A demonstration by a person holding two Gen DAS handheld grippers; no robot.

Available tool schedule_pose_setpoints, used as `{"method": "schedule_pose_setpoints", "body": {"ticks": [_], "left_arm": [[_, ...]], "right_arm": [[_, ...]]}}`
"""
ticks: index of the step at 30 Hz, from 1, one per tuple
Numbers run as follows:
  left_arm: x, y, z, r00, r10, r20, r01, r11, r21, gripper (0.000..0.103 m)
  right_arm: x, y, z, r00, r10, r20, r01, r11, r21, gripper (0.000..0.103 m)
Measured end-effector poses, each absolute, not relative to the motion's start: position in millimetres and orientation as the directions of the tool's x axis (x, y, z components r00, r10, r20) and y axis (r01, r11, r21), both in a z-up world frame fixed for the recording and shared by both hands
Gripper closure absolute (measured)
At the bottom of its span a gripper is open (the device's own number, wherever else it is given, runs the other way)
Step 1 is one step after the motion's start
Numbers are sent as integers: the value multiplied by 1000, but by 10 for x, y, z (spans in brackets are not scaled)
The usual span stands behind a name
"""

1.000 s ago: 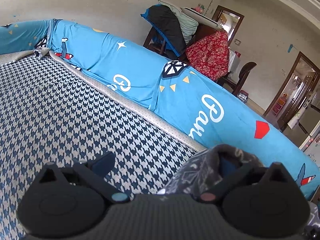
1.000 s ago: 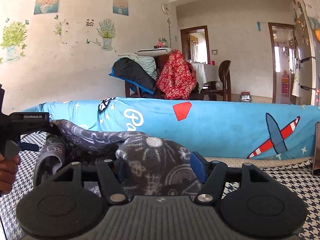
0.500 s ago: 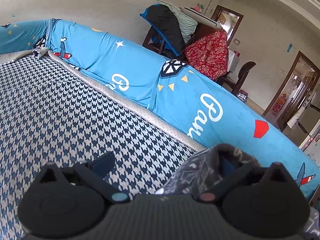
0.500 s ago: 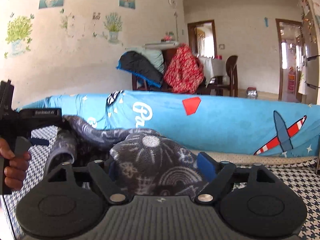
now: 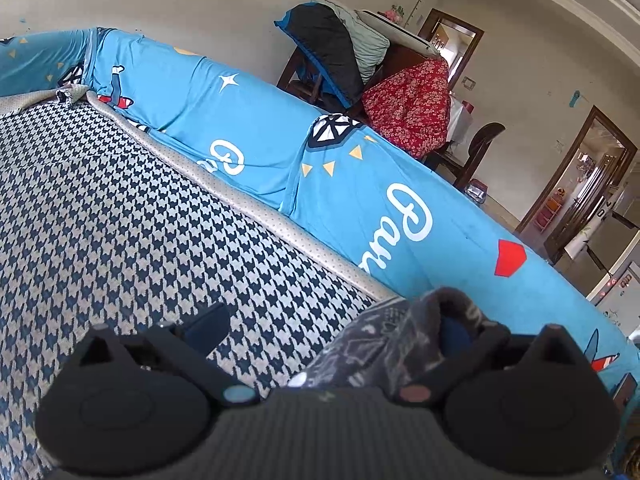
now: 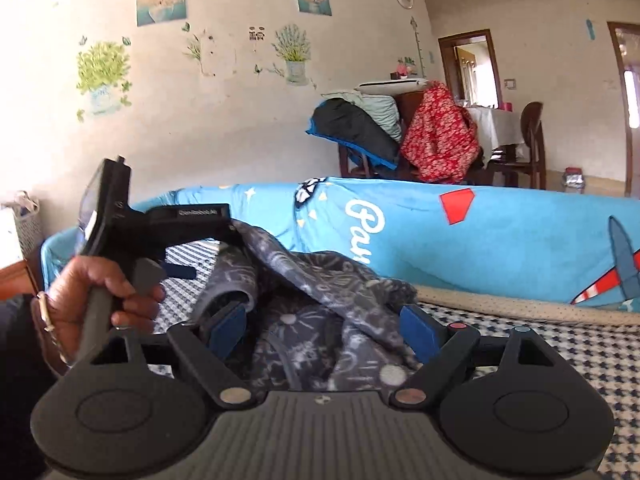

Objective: Fold clothes

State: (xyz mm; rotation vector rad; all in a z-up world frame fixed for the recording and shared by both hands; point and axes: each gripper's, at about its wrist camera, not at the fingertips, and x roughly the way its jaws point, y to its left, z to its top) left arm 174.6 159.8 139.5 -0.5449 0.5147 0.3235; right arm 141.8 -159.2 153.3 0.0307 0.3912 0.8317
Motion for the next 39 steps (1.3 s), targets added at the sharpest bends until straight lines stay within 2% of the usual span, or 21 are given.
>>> {"method": "schedule_pose_setpoints", "body": {"ticks": [10, 17, 19, 21, 23, 26, 31, 34, 39], "left_arm": [[1740, 1583, 1391, 830, 136, -542, -392, 832, -392, 0], [1731, 1586, 1390, 836, 97, -541, -352, 851, -391, 0], [1731, 1587, 1382, 837, 79, -541, -335, 857, -392, 0], [1722, 1597, 1381, 837, 70, -542, -324, 862, -389, 0], [1711, 1610, 1381, 837, 62, -544, -315, 867, -385, 0], [1663, 1668, 1400, 846, 40, -531, -292, 869, -399, 0], [1535, 1732, 1454, 868, -29, -495, -204, 889, -410, 0], [1514, 1628, 1435, 856, -94, -508, -113, 925, -362, 0], [1498, 1338, 1341, 810, -186, -556, 55, 968, -244, 0]], "right_arm": [[1443, -824, 1314, 490, 796, -355, -779, 582, 232, 19], [1584, -494, 1181, 497, 790, -360, -770, 592, 238, 19], [1633, -402, 1145, 491, 788, -372, -765, 594, 249, 32], [1706, -324, 1100, 468, 792, -392, -765, 585, 269, 68], [1784, -281, 1062, 449, 796, -406, -762, 579, 291, 84], [1916, -306, 1060, 454, 798, -397, -743, 585, 325, 88], [2198, -561, 1167, 540, 773, -333, -660, 634, 403, 89], [2362, -771, 1270, 600, 746, -287, -600, 658, 454, 90], [2450, -1057, 1449, 696, 677, -238, -539, 712, 451, 90]]}}
